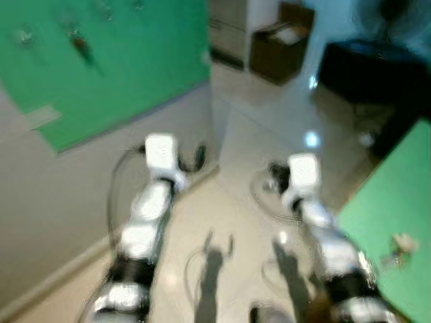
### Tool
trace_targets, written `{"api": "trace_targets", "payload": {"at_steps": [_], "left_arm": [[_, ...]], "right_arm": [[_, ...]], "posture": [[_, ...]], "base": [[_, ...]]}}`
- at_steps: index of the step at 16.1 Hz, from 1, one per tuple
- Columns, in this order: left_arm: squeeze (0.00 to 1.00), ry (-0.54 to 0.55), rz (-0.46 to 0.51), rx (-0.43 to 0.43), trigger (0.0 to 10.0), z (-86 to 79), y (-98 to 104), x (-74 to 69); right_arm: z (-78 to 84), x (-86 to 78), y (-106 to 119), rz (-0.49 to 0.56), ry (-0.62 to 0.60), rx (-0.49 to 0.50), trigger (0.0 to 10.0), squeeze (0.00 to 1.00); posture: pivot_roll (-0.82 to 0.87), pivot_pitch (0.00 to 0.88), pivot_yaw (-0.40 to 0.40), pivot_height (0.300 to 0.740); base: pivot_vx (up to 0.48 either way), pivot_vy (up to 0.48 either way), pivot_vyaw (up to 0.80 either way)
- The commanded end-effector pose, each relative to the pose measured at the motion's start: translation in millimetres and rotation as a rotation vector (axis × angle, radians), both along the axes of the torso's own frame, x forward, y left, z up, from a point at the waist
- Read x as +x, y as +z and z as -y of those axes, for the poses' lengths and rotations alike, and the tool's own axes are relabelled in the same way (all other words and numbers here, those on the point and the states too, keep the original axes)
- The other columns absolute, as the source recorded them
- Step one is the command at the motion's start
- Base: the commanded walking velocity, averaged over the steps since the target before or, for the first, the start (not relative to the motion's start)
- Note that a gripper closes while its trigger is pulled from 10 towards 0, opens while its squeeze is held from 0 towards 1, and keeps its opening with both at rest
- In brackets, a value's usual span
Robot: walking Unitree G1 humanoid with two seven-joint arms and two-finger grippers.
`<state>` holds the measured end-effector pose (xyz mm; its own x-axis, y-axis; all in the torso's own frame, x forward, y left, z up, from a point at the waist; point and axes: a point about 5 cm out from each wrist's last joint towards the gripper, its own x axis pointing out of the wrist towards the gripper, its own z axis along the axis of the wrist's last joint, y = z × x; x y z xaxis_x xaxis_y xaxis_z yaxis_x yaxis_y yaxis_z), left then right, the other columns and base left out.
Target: Hang keys on a hook
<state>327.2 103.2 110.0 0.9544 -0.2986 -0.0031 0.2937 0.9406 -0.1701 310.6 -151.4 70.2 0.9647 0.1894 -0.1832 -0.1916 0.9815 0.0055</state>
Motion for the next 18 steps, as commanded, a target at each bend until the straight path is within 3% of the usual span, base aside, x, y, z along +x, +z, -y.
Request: {"api": "trace_targets", "payload": {"at_steps": [1, 10, 18], "left_arm": [[0.0, 0.028, 0.0, 0.029, 10.0, -13.4, -2, 0.3], [0.0, 0.008, 0.004, 0.042, 10.0, -8.5, -3, 3.1], [0.0, 0.063, -0.002, 0.07, 10.0, -25.7, -7, -6.0]], "right_arm": [[-9.4, 4.1, 7, 0.034, 0.019, 0.014, 10.0, 0.0], [-4.4, 4.7, 8, 0.043, 0.005, -0.002, 10.0, 0.0], [-24.3, 8.0, 5, 0.034, 0.06, 0.008, 10.0, 0.0]], "posture": [[-0.14, 0.0, 0.103, 0.74], [-0.16, 0.0, 0.111, 0.74], [-0.08, 0.0, 0.088, 0.74]], "base": [[0.0, 0.0, -0.78], [0.0, 0.0, -0.79], [0.0, 0.0, -0.79]]}}
